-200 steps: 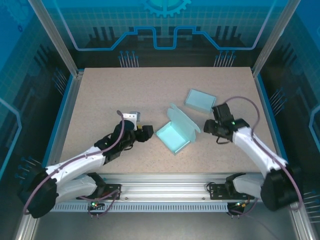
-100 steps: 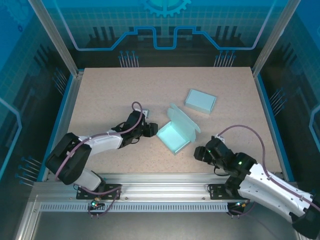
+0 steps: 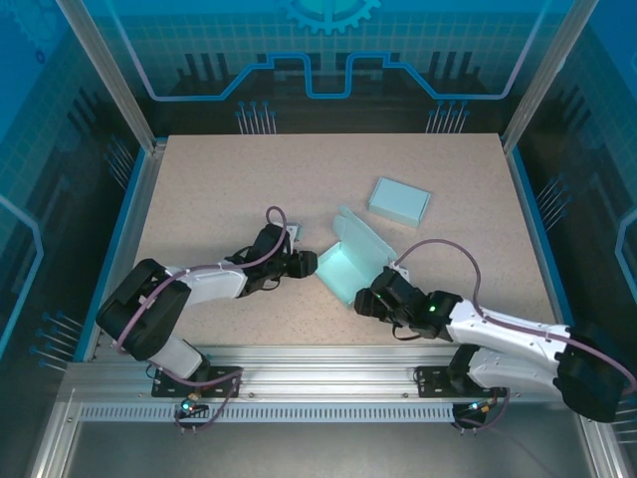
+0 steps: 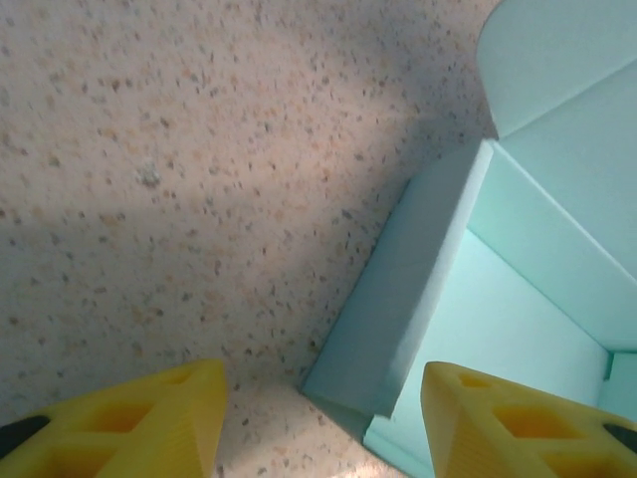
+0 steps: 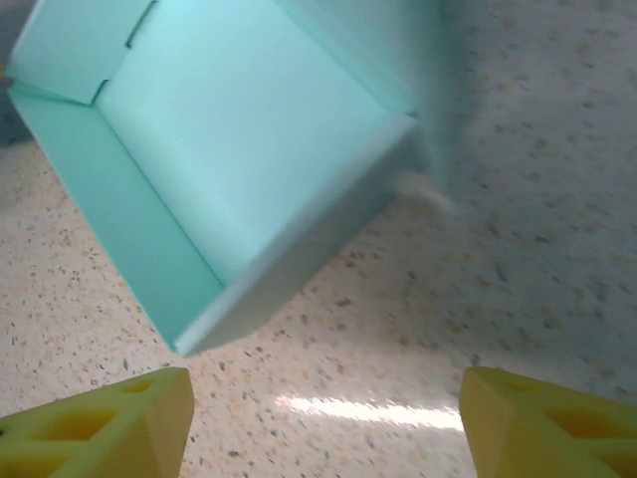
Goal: Fold the paper box
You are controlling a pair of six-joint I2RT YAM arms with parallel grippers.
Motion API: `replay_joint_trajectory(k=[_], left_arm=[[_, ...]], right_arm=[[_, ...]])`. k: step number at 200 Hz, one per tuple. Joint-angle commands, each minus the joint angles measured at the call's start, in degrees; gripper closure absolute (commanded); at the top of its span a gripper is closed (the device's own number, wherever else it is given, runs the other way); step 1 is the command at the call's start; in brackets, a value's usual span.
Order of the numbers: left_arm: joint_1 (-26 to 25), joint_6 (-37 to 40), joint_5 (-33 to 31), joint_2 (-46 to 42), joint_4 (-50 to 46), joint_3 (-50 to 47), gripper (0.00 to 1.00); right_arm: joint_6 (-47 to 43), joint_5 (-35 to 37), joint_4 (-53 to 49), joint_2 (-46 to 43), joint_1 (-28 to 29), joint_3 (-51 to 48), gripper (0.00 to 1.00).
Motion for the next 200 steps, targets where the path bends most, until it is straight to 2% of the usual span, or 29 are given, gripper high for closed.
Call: replay_joint_trajectory(k=[1, 41, 97, 125, 148, 177, 190, 197, 200], left_arm=[[0.42, -2.71, 4.68, -0.15, 3.20, -1.91, 0.46], [-1.27, -7.00, 8.70, -2.01, 8.10, -5.12, 0.56], [-8.18, -10.68, 7.68, -6.30, 10.47, -8.33, 0.54], [-9.19, -12.40, 4.57, -12.02, 9.84, -11.29, 0.51], [-9.15, -9.97, -1.78, -20.28, 2.19, -11.78, 0.49], [-8.51, -1.82, -12.73, -30.68, -11.53, -8.43, 0.35], [-7.05, 1.84, -15.19, -33.51, -15.50, -7.22, 0.29], [-5.71, 3.09, -15.81, -34.68, -16.95, -6.87, 0.27], [-5.09, 3.78, -15.86, -35.11, -17.38, -6.79, 0.27]], right_arm=[[-2.12, -2.38, 6.14, 3.37, -1.95, 2.13, 0.31], [-6.83, -6.98, 10.03, 10.33, -6.27, 5.32, 0.32], [-14.43, -12.11, 8.69, 19.45, -13.11, 12.78, 0.35], [-16.00, -11.90, 4.85, 19.13, -14.88, 14.28, 0.36], [-17.39, -8.62, -1.66, 14.94, -14.96, 14.82, 0.29], [-20.19, -3.25, -11.55, 6.93, -15.17, 15.58, 0.21], [-21.72, -0.72, -15.39, 2.74, -15.11, 15.87, 0.19], [-22.58, 0.77, -17.11, 0.38, -15.15, 15.94, 0.02], [-22.88, 1.42, -17.68, -0.68, -15.15, 15.90, 0.00]])
